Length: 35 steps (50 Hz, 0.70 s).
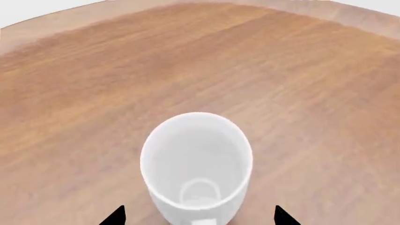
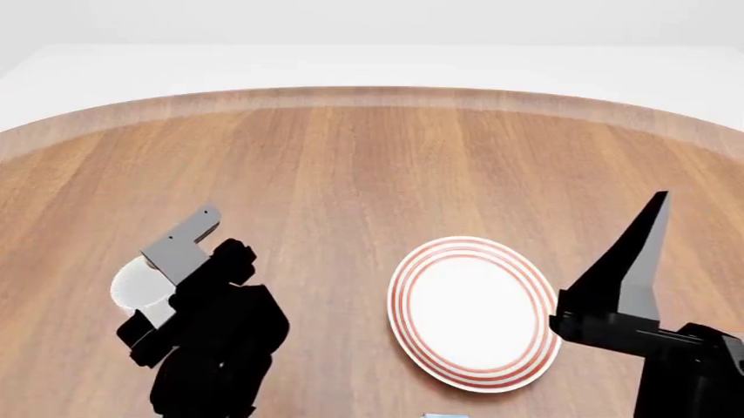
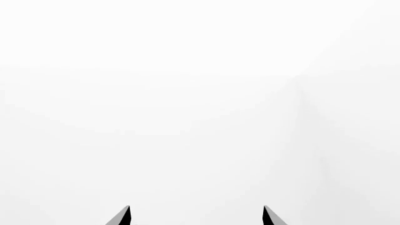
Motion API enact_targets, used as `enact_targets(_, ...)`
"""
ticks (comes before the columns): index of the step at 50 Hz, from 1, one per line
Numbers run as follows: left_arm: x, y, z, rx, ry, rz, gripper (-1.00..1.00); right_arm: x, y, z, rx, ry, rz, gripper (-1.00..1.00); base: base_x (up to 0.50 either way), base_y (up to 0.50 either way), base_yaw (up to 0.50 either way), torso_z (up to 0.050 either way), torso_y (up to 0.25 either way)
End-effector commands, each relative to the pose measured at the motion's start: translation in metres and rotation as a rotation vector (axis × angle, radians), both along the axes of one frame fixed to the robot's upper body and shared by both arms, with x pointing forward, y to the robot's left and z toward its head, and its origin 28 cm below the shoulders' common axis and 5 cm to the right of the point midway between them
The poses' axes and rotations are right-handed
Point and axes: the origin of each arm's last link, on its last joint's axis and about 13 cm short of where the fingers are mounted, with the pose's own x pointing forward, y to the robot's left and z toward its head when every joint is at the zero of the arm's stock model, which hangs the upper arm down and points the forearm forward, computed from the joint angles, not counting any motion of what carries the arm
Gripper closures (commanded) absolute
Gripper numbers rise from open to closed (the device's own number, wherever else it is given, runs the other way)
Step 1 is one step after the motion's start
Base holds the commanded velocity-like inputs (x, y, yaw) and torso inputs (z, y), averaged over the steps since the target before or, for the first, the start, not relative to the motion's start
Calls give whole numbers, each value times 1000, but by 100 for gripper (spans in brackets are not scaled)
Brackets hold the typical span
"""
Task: Pick up the white mug and put it on the plate, and put the chocolate pudding to the right of the plate.
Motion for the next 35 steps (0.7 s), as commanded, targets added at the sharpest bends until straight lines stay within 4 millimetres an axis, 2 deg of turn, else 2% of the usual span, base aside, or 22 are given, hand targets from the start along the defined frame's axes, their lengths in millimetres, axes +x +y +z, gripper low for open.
enact_targets(1,2,-5,-16,-58,26,-9,-100,0,0,-1,1,5,4,-100,0,0,0,0,0)
enact_targets(11,4,-8,-28,-78,50,-4,-100,1,0,-2,-2,9,6,-100,0,0,0,0,0)
enact_targets(19,4,-2,-34,-89,62,20,-100,1,1,-3,-3,13,8,-100,0,0,0,0,0)
enact_targets(35,10,-2,-30,-101,44,30,-100,1,1,-4,-3,20,12,-100,0,0,0,0,0)
